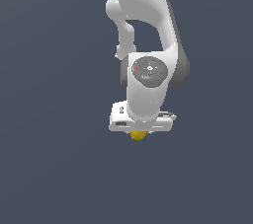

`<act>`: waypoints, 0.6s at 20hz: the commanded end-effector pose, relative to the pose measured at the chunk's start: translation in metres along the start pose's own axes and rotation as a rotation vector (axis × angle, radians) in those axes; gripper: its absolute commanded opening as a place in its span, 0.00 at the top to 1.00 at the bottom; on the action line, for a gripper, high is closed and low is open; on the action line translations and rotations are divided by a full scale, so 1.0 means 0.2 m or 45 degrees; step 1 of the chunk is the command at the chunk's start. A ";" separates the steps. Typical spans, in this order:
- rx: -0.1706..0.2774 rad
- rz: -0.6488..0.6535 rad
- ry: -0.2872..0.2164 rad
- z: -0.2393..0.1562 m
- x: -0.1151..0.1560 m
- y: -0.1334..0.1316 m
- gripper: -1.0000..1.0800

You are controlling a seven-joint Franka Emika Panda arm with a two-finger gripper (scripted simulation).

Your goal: Pick up the object and move it to a goal position.

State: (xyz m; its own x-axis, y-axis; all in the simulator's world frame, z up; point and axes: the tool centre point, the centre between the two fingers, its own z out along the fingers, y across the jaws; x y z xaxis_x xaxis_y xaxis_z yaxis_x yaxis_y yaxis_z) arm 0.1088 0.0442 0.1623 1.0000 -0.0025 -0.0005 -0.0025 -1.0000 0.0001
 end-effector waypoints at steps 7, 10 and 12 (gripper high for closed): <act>0.000 -0.001 0.001 -0.25 0.07 0.05 1.00; 0.000 -0.001 0.001 -0.29 0.09 0.05 1.00; 0.000 -0.001 0.001 -0.31 0.09 0.06 1.00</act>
State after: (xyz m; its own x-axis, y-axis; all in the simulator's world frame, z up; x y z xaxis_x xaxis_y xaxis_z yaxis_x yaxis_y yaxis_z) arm 0.1264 0.0335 0.2204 1.0000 -0.0023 -0.0001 -0.0023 -1.0000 -0.0001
